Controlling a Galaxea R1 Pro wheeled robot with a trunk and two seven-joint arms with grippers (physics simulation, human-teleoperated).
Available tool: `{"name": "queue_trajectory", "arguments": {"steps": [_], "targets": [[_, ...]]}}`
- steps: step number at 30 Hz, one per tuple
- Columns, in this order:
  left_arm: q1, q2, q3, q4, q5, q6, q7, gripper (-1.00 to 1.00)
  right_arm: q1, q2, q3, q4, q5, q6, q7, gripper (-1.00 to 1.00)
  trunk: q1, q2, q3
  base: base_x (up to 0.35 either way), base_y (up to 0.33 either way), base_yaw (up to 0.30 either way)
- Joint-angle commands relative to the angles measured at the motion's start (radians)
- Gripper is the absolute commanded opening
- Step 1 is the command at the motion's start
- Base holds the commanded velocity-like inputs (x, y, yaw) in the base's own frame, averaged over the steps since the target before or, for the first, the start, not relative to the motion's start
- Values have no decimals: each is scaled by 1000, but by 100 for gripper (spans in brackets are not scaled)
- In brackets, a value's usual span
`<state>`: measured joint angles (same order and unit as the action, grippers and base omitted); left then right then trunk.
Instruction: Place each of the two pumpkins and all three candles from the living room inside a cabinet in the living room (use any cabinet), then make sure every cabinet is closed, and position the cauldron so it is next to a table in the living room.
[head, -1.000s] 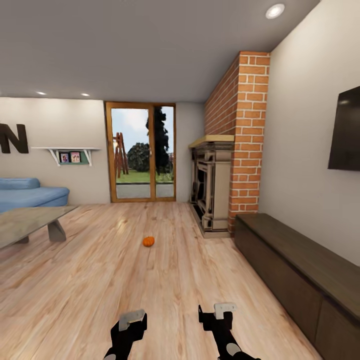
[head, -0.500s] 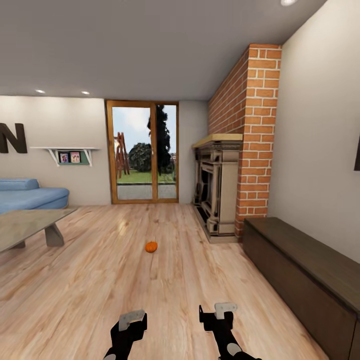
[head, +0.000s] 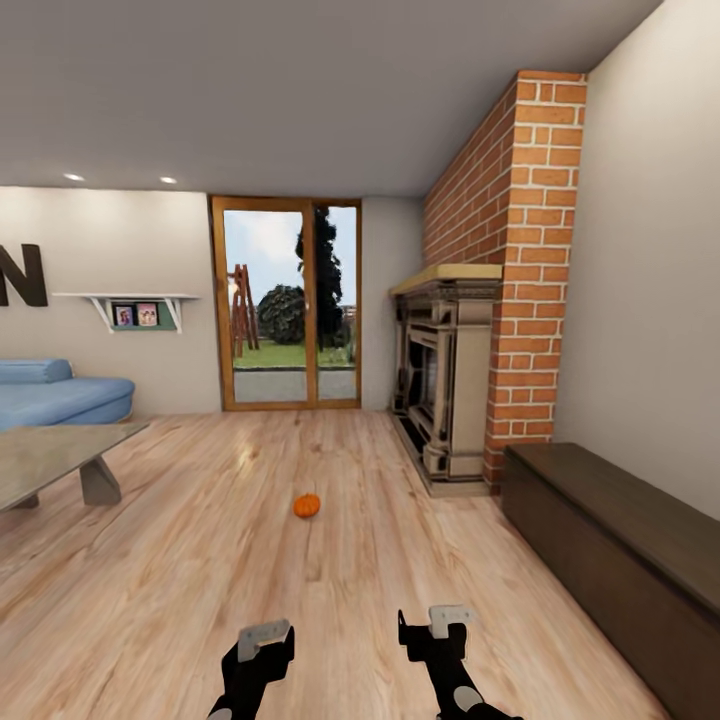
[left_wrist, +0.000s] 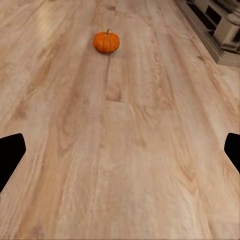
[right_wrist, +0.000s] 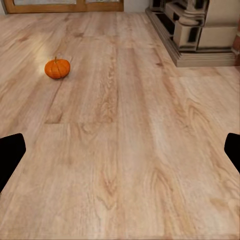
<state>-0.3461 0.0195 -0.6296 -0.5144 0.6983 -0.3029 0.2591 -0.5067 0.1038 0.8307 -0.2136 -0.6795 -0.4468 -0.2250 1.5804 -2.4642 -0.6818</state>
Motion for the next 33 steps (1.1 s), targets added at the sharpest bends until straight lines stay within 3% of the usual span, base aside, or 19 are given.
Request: {"name": "queue_trajectory", "arguments": {"steps": [1,33], "targets": [[-2,2,-8,-1,6,-4,8,100,-1,3,8,0,-5,-1,-7,100,0,-1,-1,317,132,0],[-2,0,-8,-1,6,-4,8,100,-1,2,8,0,-5,-3,-7,100,0,-1,-1,317,119,0]]}}
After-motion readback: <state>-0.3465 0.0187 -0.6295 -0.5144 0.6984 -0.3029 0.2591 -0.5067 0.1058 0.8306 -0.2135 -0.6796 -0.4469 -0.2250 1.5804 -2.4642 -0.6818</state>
